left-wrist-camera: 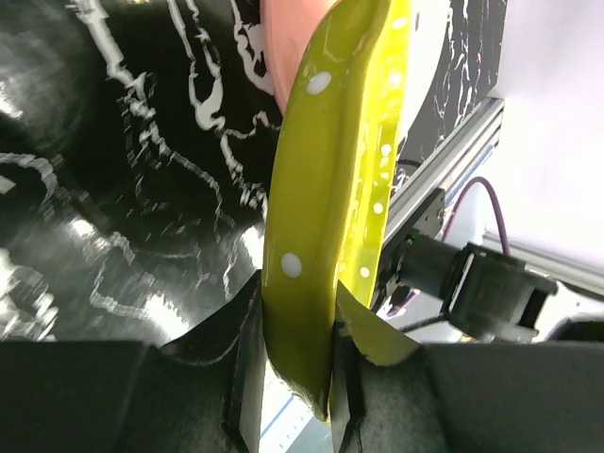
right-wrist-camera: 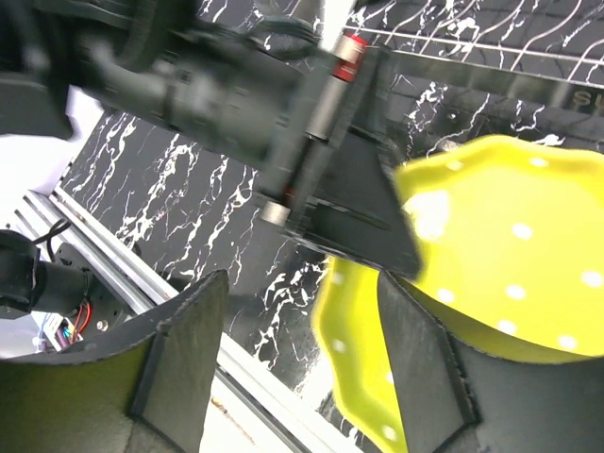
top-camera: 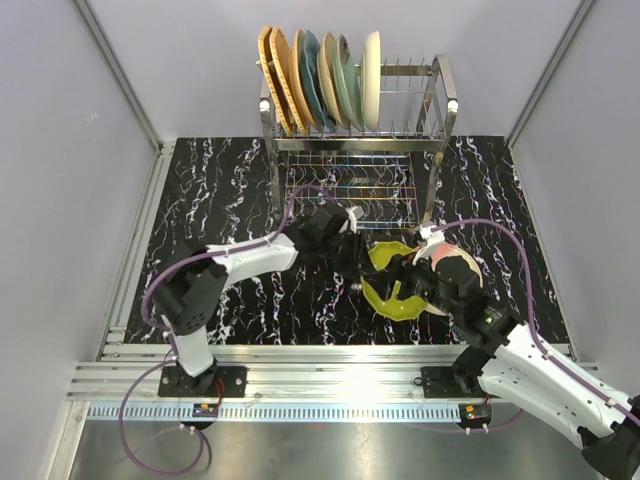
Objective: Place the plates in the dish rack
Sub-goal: Pass the plate from the right arm to the left
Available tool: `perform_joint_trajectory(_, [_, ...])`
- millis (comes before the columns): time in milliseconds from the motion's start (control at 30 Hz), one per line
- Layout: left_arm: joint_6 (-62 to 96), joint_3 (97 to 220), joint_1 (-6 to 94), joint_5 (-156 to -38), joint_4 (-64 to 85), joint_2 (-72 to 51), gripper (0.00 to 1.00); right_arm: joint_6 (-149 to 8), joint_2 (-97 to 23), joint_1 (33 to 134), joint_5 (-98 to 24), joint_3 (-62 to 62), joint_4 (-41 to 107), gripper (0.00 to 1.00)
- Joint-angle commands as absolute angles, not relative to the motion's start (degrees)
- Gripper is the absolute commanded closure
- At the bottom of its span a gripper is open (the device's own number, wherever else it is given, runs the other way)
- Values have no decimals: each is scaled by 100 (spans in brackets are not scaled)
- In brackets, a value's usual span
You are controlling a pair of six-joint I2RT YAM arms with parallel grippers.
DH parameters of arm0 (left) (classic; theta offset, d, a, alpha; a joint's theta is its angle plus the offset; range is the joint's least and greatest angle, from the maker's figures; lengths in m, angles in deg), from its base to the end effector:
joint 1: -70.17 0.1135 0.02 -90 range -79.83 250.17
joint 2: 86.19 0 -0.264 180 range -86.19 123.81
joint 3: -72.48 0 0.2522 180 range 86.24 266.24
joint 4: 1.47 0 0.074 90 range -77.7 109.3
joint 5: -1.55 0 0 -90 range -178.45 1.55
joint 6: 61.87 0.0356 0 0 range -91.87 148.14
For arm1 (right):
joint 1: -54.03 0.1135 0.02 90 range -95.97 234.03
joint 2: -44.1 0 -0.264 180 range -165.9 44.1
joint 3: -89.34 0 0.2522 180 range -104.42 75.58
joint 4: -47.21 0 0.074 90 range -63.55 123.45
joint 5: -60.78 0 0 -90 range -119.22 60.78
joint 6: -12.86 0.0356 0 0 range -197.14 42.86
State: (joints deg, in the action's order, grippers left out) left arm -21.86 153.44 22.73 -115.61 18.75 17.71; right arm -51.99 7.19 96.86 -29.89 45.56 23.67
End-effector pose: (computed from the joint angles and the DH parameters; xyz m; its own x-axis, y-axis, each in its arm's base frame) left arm 0.2537 -0.3003 0.1992 -0.9719 0.0509 -0.2298 0.2118 0.6151 -0.7595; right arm 0.1202 0.1120 0.2708 -0.4828 0.1319 -0.8657 -0.5334 0.7398 0.4102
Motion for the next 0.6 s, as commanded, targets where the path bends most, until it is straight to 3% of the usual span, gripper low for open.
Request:
perform_joint_trajectory(0, [-1854,15313,2350,-11623,1554,805,100,-5472,736,9762,-3080,4175,2335,27])
perform_joint_trajectory(133, [-1740,14997,2490,-11280,1844,198,100,-5587,683,9753,-3168,3981,2352,23])
perform_joint_trajectory(233, [-1722,14777,2727,-10877,2274,-250,100,-5753,500,9876,-3098,3859,2396,8])
perform_joint_trajectory(333, [-1739,14575,2956,-10420,2661,-672,100,-5999,254,10147,-2757,3735,2413,2])
perform_joint_trajectory(567, [-1783,14390,3334,-9645,3435,-1235,100,-6753,-704,11454,-1082,3516,2844,0])
